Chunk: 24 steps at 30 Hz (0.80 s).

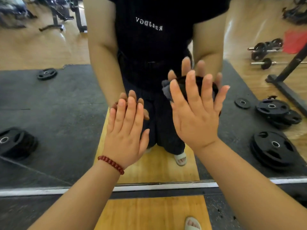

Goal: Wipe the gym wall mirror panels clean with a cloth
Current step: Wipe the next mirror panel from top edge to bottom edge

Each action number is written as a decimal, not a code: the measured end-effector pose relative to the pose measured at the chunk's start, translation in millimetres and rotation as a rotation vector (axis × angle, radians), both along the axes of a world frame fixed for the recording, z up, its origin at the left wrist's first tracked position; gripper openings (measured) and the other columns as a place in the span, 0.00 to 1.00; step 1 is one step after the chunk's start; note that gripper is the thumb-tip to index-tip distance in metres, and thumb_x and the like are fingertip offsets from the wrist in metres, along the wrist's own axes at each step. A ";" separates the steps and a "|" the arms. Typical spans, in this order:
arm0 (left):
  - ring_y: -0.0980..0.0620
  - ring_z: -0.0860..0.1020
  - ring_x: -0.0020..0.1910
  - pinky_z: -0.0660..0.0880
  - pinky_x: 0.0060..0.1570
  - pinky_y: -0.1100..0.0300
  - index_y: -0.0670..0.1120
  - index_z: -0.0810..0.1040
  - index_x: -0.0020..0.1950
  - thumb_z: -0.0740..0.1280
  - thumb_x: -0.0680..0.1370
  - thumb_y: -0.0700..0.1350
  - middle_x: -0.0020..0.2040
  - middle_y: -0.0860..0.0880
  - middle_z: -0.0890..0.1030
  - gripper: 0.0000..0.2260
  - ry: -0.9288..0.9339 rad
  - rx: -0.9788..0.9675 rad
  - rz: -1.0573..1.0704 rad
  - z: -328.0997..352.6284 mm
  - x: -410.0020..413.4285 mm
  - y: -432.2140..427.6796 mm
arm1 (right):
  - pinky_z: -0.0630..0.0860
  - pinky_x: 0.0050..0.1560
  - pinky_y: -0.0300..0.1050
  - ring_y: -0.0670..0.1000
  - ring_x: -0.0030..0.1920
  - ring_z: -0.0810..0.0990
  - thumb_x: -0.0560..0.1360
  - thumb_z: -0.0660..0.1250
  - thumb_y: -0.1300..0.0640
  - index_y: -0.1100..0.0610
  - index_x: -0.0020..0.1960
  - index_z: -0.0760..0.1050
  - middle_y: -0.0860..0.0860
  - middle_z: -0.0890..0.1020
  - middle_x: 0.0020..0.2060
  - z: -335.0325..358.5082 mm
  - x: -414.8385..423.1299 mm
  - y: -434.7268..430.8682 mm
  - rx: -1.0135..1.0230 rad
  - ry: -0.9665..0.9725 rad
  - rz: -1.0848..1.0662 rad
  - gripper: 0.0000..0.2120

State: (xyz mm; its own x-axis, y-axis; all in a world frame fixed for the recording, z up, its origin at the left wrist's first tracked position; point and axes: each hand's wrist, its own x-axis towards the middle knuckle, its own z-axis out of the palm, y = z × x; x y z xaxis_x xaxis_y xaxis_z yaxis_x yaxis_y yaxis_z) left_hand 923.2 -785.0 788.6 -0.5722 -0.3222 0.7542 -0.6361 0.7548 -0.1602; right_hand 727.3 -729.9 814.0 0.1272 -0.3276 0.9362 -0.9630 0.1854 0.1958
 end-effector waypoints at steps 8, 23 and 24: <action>0.44 0.38 0.79 0.39 0.77 0.47 0.40 0.42 0.80 0.56 0.81 0.52 0.80 0.43 0.37 0.35 -0.070 -0.037 -0.010 -31.0 5.2 -2.6 | 0.34 0.77 0.56 0.51 0.80 0.41 0.81 0.51 0.57 0.43 0.80 0.52 0.47 0.43 0.81 -129.9 -28.9 28.6 0.449 0.521 -0.041 0.29; 0.43 0.40 0.79 0.39 0.76 0.42 0.40 0.43 0.80 0.56 0.80 0.52 0.81 0.43 0.39 0.35 -0.109 -0.002 -0.055 -62.4 -10.7 13.5 | 0.35 0.77 0.56 0.51 0.80 0.42 0.79 0.57 0.55 0.45 0.81 0.50 0.47 0.44 0.80 -127.5 -51.4 41.3 0.494 0.532 0.015 0.32; 0.43 0.40 0.79 0.38 0.76 0.42 0.41 0.43 0.80 0.56 0.80 0.52 0.81 0.43 0.39 0.35 -0.117 -0.005 -0.055 -63.5 -11.4 13.5 | 0.34 0.77 0.57 0.51 0.80 0.40 0.79 0.56 0.56 0.45 0.81 0.49 0.47 0.43 0.80 -141.7 -57.5 50.5 0.552 0.583 -0.021 0.33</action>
State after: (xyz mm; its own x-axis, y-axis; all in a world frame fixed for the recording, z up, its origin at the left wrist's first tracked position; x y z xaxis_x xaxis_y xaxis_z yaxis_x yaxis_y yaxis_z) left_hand 911.7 -771.4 725.1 -0.6734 -0.2839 0.6825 -0.5701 0.7872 -0.2351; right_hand 669.8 -679.4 672.3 0.5341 -0.7317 0.4235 -0.6751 -0.0676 0.7346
